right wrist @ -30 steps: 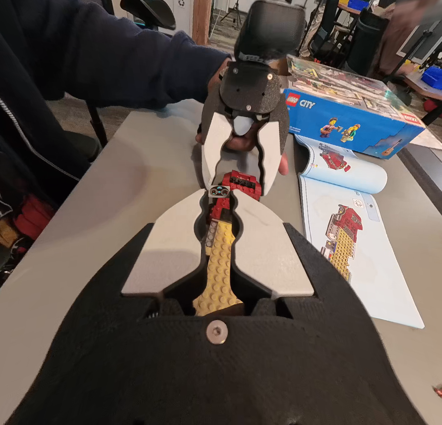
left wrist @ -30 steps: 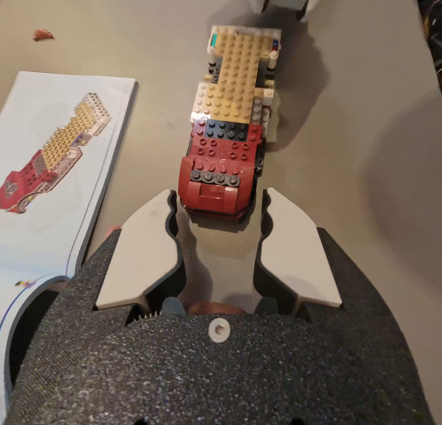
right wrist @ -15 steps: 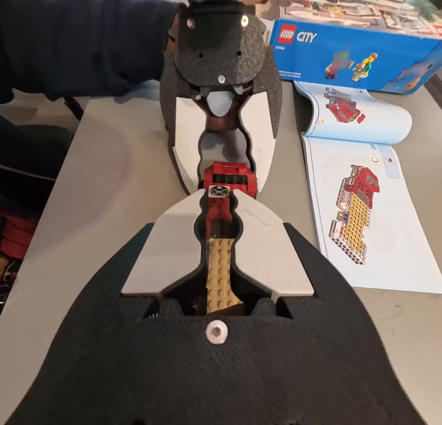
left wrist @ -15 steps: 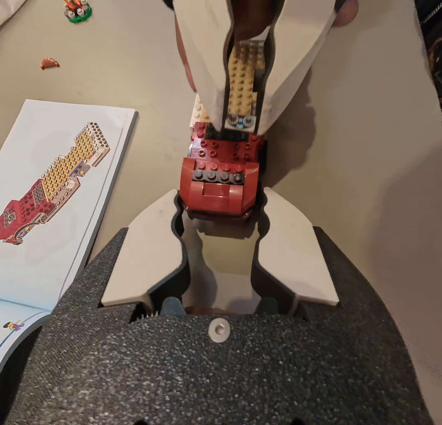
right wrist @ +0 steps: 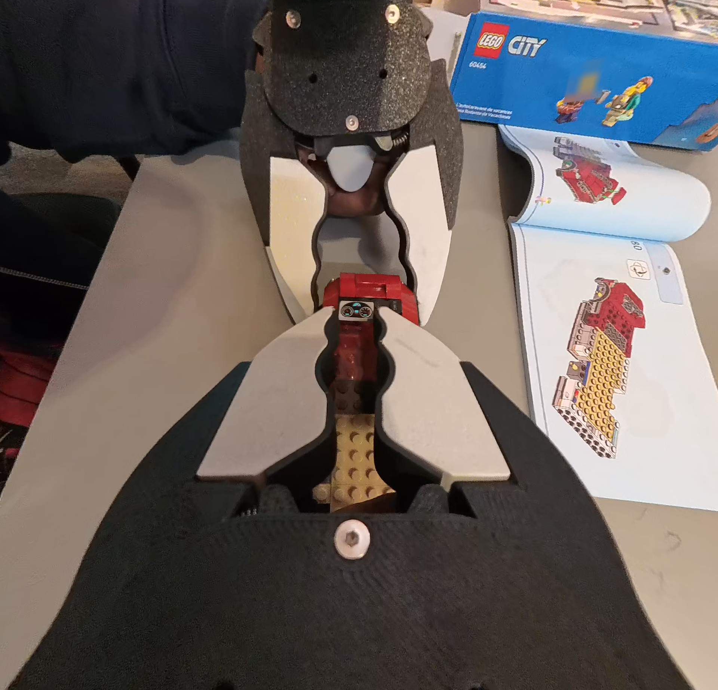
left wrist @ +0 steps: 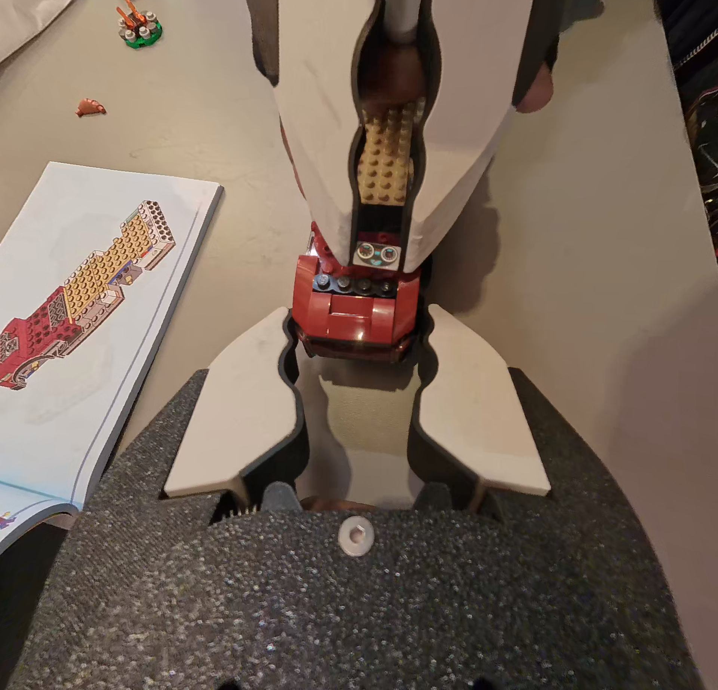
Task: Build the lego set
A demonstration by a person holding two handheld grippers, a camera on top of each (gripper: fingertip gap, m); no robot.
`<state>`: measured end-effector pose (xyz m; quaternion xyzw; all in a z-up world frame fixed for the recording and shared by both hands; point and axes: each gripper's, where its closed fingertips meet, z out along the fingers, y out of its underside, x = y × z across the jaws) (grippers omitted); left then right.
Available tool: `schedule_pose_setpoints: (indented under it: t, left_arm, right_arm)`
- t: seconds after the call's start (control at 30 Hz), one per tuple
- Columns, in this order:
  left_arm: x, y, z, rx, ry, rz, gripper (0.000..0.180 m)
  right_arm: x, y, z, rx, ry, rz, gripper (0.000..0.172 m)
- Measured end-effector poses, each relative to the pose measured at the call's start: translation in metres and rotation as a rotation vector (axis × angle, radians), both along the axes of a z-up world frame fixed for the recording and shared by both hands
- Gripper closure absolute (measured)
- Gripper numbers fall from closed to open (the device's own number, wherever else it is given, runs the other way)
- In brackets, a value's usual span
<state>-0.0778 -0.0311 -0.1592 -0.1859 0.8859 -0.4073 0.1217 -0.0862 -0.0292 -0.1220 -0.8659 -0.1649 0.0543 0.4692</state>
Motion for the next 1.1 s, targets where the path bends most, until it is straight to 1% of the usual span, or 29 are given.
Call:
schedule_pose_setpoints:
  t: [0.27,0.47,0.73,0.87,0.97,1.1]
  left_arm:
    - [-0.003,0.0,-0.007,0.038,0.025,-0.019,0.119]
    - [-0.006,-0.001,-0.013,0.075,0.047,-0.041,0.12]
    - [-0.007,-0.001,-0.013,0.073,0.054,-0.044,0.12]
    - [-0.006,0.001,-0.013,0.073,0.055,-0.034,0.12]
    - [-0.006,0.003,-0.013,0.071,0.053,-0.027,0.12]
    - [-0.006,0.003,-0.012,0.062,0.058,-0.026,0.12]
  right_arm:
    - [-0.005,0.0,-0.007,-0.075,0.048,0.033,0.155]
    - [-0.008,-0.001,-0.013,-0.132,0.051,0.047,0.154]
    - [-0.006,-0.001,-0.014,-0.146,0.047,0.044,0.151]
    - [0.005,-0.016,-0.008,-0.149,-0.021,0.02,0.144]
    - [0.018,-0.034,-0.002,-0.14,-0.013,-0.039,0.144]
    - [0.025,-0.051,-0.011,-0.166,-0.003,-0.095,0.142]
